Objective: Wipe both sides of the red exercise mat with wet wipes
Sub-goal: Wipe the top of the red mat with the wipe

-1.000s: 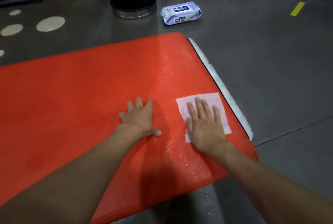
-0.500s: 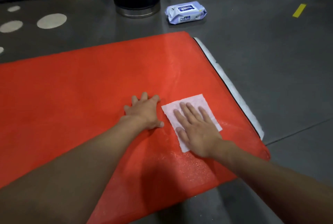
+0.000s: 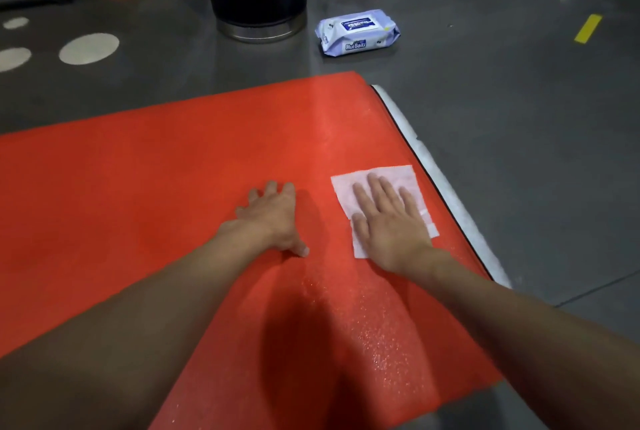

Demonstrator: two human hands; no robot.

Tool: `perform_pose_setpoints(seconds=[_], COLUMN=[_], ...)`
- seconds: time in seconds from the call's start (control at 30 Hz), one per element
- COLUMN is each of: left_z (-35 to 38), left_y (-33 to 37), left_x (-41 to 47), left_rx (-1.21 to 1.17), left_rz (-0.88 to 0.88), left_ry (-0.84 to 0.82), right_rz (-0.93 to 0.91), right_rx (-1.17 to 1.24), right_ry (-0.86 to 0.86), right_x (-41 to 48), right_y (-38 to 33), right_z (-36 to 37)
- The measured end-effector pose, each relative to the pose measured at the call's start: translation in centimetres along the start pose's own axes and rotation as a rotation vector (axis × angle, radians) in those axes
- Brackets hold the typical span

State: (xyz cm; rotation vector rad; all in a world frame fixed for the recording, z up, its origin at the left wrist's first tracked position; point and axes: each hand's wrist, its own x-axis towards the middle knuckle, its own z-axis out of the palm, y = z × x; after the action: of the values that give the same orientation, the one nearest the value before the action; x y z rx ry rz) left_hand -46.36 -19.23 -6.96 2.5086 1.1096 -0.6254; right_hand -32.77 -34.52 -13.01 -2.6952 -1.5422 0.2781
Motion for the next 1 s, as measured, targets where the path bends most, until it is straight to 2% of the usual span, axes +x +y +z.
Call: perform_pose_setpoints(seconds=[0.07, 0.13, 0.2, 0.23, 0.33, 0.4, 0.53, 0.57, 0.7, 0.87, 1.0], left_z=[-1.1, -2.0, -2.2, -2.1, -2.0, -2.7, -3.5, -3.1, 0.1, 2.1, 2.2], left_y=[0.4, 0.5, 0.3, 0.1, -0.3, -0.5, -0.9, -1.0, -1.0, -0.7, -0.8], left_x=[0.7, 1.5, 2.3, 2.7, 3.6, 4.6, 6.9, 7.2, 8.1, 8.8, 9.0], left_rx=[-0.002, -0.011, 0.017, 0.034, 0.065, 0.046, -0.134, -0.143, -0.107, -0.055, -0.054], left_rz=[-0.033, -0.082, -0.109, -0.105, -0.021, -0.028, -0.119, -0.132, -0.13, -0.143, -0.149], left_ry=[-0.001, 0.015, 0.025, 0.021, 0.011, 0.024, 0.15, 0.203, 0.308, 0.429, 0.462], right_rz=[0.068, -0.093, -0.266, -0.28, -0.032, 0.019, -0.321, -0.313, -0.024, -0.243, 0.049], right_rx=[-0.003, -0.004, -0.007, -0.007, -0.011, -0.001, -0.02, -0.024, -0.014, -0.032, -0.001], right_ry=[0.016, 0.025, -0.007, -0.012, 0.002, 0.006, 0.016, 0.014, 0.068, 0.018, 0.06], right_x=[0.3, -0.6, -0.2, 0.9, 3.8, 3.9, 3.7, 4.8, 7.7, 8.1, 11.5], right_y=[-2.0, -3.0, -1.2, 0.1, 0.9, -1.3, -0.6, 0.6, 0.2, 1.5, 0.2], right_z=[0.5, 1.2, 0.7, 0.3, -0.6, 0.1, 0.1, -0.3, -0.4, -0.5, -0.9])
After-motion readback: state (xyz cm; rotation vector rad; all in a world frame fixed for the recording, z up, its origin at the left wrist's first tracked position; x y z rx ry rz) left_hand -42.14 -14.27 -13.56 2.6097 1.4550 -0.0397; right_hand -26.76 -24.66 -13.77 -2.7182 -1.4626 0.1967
